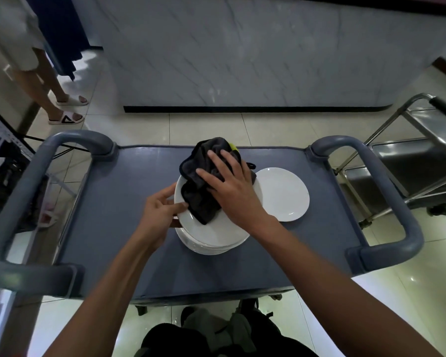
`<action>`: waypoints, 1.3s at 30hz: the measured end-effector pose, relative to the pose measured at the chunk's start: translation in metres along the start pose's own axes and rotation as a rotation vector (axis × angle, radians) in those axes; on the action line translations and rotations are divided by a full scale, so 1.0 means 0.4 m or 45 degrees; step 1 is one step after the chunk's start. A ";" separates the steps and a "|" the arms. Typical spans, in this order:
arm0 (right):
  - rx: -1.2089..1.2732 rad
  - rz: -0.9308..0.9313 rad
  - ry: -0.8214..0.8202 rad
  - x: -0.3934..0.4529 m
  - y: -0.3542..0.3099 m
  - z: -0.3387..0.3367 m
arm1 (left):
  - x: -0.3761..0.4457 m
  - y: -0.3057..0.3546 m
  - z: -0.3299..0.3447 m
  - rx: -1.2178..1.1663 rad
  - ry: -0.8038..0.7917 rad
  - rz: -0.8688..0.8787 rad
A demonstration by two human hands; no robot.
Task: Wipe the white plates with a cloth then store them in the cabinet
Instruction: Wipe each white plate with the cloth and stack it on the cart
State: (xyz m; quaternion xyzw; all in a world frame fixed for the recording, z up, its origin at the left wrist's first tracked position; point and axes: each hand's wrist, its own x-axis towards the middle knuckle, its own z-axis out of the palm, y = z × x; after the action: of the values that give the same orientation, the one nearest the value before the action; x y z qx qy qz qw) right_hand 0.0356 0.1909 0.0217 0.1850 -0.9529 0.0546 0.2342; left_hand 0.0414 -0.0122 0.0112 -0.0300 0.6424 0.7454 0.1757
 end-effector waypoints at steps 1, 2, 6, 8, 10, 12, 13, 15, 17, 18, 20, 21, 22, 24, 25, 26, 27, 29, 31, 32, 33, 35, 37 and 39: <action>0.004 -0.015 -0.001 -0.005 -0.004 0.003 | 0.001 -0.001 -0.002 -0.002 0.000 0.002; 0.002 -0.020 -0.003 -0.008 -0.007 0.005 | 0.001 -0.002 -0.003 0.000 -0.001 0.003; -0.013 0.040 0.002 0.005 0.003 -0.003 | 0.004 0.000 0.002 -0.010 0.002 -0.013; -0.016 0.114 -0.005 0.018 0.014 -0.014 | 0.006 0.001 0.003 -0.033 0.028 -0.022; -0.017 0.203 -0.020 0.025 0.028 -0.026 | 0.008 -0.001 0.004 -0.055 0.066 -0.023; -0.010 0.289 -0.019 0.023 0.043 -0.036 | 0.008 0.000 0.007 -0.085 0.117 -0.013; 0.003 0.331 -0.025 0.017 0.052 -0.039 | 0.009 0.001 0.010 -0.106 0.152 -0.005; 0.036 0.399 -0.071 -0.003 0.066 -0.040 | 0.011 0.004 0.014 -0.152 0.225 0.014; 0.078 0.445 -0.130 -0.031 0.074 -0.033 | 0.015 0.007 0.016 -0.207 0.291 0.027; 0.105 0.464 -0.152 -0.045 0.074 -0.026 | 0.018 0.008 0.017 -0.233 0.321 0.032; 0.157 0.500 -0.174 -0.072 0.060 -0.010 | 0.023 0.010 0.019 -0.263 0.366 0.040; 0.179 0.517 -0.170 -0.083 0.048 -0.002 | 0.024 0.010 0.020 -0.271 0.378 0.043; 0.193 0.532 -0.155 -0.092 0.034 0.006 | 0.025 0.010 0.022 -0.279 0.388 0.045; 0.177 0.543 -0.103 -0.107 0.004 0.020 | 0.026 0.009 0.024 -0.300 0.401 0.039; 0.153 0.537 -0.077 -0.112 -0.011 0.025 | 0.027 0.008 0.025 -0.308 0.402 0.035; 0.131 0.518 -0.054 -0.114 -0.025 0.029 | 0.028 0.007 0.027 -0.314 0.397 0.034; 0.112 0.484 -0.037 -0.116 -0.040 0.032 | 0.029 0.006 0.029 -0.317 0.388 0.036; 0.094 0.401 -0.030 -0.117 -0.068 0.038 | 0.030 0.004 0.037 -0.304 0.359 0.045; 0.102 0.358 -0.035 -0.117 -0.086 0.041 | 0.029 0.002 0.047 -0.275 0.325 0.062; 0.112 0.353 -0.037 -0.116 -0.087 0.042 | 0.027 0.001 0.050 -0.264 0.311 0.070; 0.125 0.351 -0.036 -0.114 -0.083 0.041 | 0.026 0.001 0.050 -0.258 0.302 0.074; 0.147 0.343 -0.038 -0.109 -0.066 0.037 | 0.025 0.001 0.046 -0.261 0.296 0.072; 0.147 0.348 -0.042 -0.100 -0.042 0.028 | 0.026 0.002 0.040 -0.261 0.299 0.061; 0.123 0.388 -0.047 -0.088 -0.018 0.016 | 0.025 0.002 0.037 -0.236 0.279 0.058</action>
State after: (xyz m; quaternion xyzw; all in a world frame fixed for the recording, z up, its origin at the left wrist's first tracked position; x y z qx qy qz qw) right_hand 0.0645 0.1945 -0.0004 0.0502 -0.9703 0.1320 0.1963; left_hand 0.0344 0.0042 0.0115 -0.1127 0.5868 0.7974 0.0843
